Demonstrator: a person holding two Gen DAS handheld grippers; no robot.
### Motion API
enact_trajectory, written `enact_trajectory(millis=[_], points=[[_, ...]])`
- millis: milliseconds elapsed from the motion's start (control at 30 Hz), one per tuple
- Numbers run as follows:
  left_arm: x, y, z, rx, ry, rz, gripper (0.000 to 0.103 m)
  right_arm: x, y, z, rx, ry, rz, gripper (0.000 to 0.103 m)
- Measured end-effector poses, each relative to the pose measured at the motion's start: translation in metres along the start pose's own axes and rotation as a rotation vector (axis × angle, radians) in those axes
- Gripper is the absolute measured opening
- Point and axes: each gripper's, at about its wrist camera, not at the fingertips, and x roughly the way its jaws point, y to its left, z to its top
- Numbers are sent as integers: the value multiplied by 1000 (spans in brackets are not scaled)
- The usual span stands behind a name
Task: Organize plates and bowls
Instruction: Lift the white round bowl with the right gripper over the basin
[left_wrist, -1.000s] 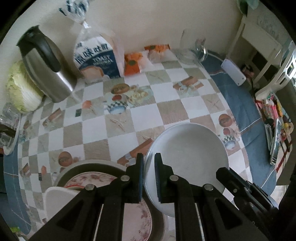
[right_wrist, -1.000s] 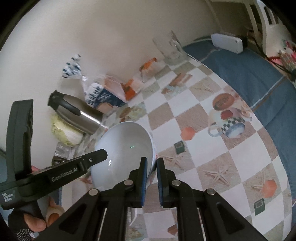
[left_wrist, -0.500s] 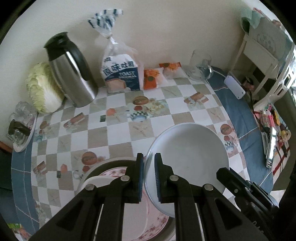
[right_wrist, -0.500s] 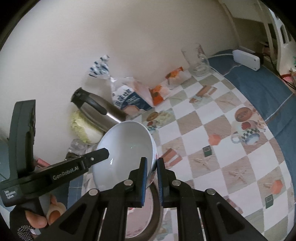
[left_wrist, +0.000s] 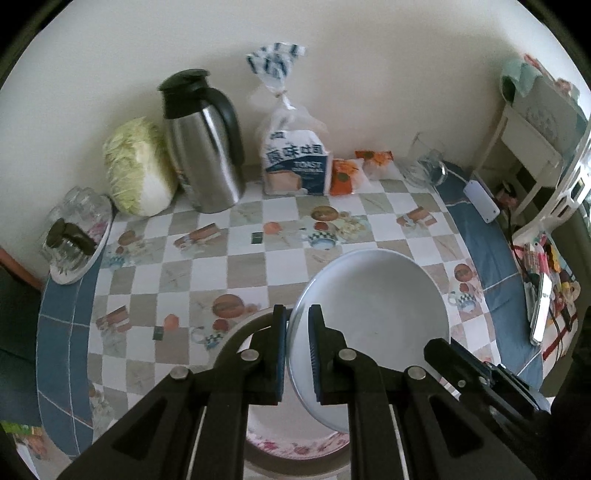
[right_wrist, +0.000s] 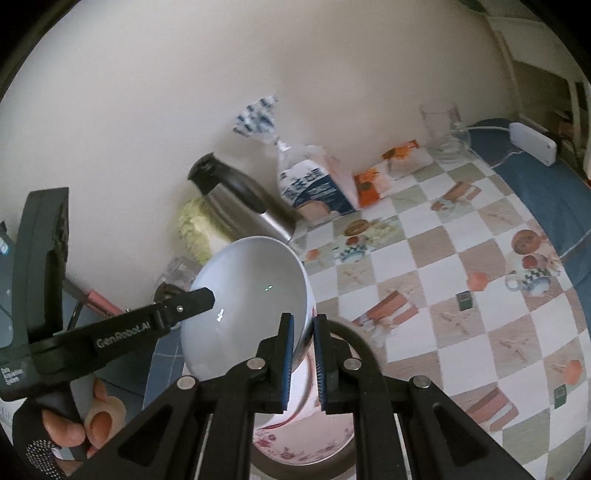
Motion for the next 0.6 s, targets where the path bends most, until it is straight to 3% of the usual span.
enact_trajectory(millis=[267, 600], points=[[-8, 33, -18, -70, -17, -3, 11, 17, 30, -13, -82, 55, 2, 12], [5, 60, -44, -171, -25, -58, 11, 32, 45, -26, -143, 101, -26, 12]])
